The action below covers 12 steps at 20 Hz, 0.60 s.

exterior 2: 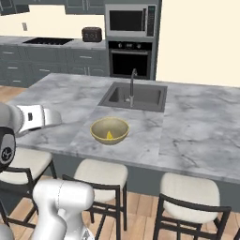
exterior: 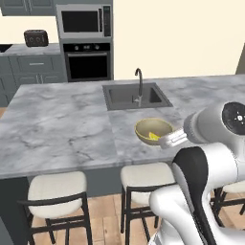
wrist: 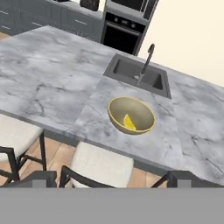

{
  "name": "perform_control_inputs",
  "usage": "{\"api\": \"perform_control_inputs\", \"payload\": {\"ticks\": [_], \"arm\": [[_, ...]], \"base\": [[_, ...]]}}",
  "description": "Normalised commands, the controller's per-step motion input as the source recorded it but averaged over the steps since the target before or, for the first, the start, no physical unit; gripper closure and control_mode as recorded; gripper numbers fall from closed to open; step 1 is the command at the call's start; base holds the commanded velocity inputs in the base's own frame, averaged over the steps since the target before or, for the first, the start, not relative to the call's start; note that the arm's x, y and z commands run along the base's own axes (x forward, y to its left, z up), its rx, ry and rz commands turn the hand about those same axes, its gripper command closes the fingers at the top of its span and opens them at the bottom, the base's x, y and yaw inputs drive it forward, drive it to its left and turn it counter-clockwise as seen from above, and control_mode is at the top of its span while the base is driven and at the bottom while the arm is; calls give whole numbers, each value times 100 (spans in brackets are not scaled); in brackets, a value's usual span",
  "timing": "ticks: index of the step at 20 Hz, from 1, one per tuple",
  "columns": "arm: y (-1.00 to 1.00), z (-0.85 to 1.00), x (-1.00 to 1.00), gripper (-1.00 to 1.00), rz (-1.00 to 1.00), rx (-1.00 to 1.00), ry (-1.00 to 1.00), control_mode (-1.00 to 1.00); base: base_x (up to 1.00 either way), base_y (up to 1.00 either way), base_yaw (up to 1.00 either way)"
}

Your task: There is a bowl on the dining counter. Grab a lemon wedge from the fridge and place it in the bowl. Then get the liquor bottle and glass cup from the cabinet and place them next to the bowl.

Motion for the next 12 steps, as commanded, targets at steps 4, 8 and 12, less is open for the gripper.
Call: {"api": "perform_control_inputs", "payload": {"ticks": [4,8,12], "arm": [[0,0,0,-100,0,0,0,100],[0,0,0,-100,0,0,0,100],[0,0,0,-100,0,0,0,100]], "base": [[-28,57,-1],[-1,100,-7],[10,100,-9]]}}
